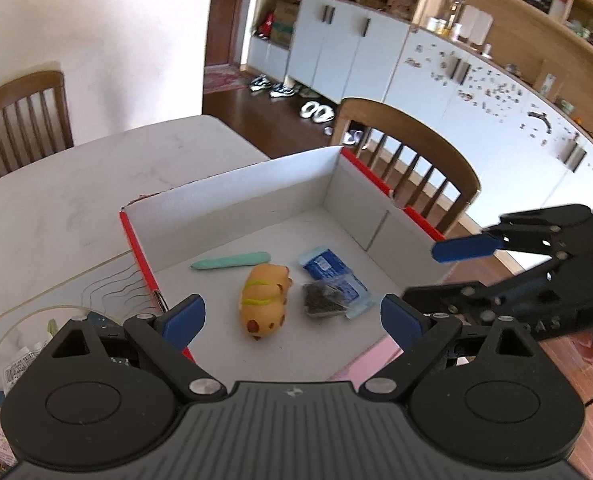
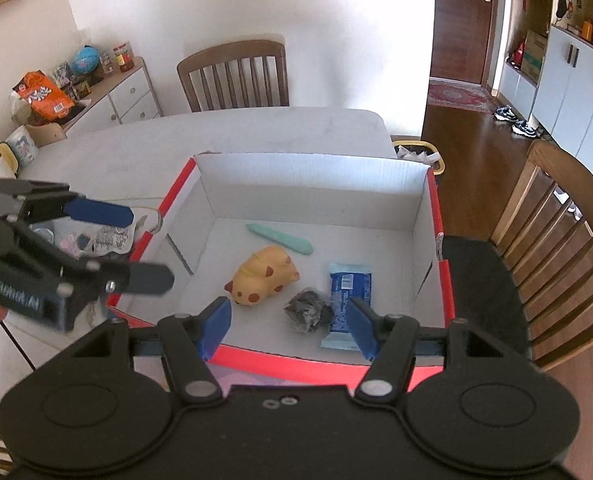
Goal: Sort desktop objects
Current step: 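Open the right tool releasing the black bag and lift both tools from the box, then move both open tools back over the table toward the snack packets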
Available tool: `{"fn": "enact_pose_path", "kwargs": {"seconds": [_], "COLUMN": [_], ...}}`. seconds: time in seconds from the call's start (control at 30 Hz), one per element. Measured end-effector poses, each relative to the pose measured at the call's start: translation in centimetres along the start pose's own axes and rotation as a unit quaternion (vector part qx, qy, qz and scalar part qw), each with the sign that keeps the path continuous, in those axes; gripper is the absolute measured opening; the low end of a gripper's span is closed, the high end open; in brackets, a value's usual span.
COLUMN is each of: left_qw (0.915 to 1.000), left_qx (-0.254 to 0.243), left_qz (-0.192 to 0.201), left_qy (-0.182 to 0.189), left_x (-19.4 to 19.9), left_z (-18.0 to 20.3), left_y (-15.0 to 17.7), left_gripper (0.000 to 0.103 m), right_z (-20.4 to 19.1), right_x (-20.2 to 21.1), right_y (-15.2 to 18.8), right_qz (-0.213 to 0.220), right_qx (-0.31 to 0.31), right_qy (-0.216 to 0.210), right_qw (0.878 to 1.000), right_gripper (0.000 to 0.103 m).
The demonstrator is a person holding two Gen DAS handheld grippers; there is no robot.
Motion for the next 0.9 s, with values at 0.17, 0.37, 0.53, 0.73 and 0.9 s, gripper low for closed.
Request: {"fn": "enact_pose_path", "kwargs": {"seconds": [0.17, 0.37, 0.53, 0.73, 0.9], "left_qw": [0.9997, 0.9993, 0.998, 0.9967, 0.996], "left_qx": [-0.017, -0.023, -0.032, -0.033, -0.033], "left_qz": [0.009, 0.013, 0.029, 0.047, 0.055], "left_qy": [0.013, 0.025, 0.046, 0.058, 0.062], "left_x": [1.0, 2.0, 3.3, 4.9, 6.4], "left_z": [0.5, 0.1, -0.4, -1.4, -2.5], "left_y": [1.3, 2.7, 3.9, 5.3, 6.5], "left_gripper": [0.095, 0.095, 0.102, 0.103, 0.103], "right_z": [-0.7, -2.1, -3.6, -5.6, -7.3], "right_x": [0.4, 1.1, 1.3, 1.1, 0.9], "right_y": [0.3, 0.8, 1.2, 1.6, 1.9], "right_qz": [0.014, 0.037, 0.054, 0.065, 0.072], "right_qx": [-0.012, -0.021, -0.024, -0.029, -0.038], "right_qy": [0.005, 0.015, 0.029, 0.049, 0.052], "right_qw": [1.0, 0.999, 0.998, 0.996, 0.995], "right_gripper": [0.067, 0.082, 0.087, 0.087, 0.087]}}
Point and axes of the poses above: each gripper's, at about its wrist camera, not at the fingertips, and x roughly against the way its jaws point, z to its right, y to its underside, the point moved 2 cm from there along -x, roughly the way its jaws point, and after that the axes turned 1 degree about -z, right-handed, at the moved point
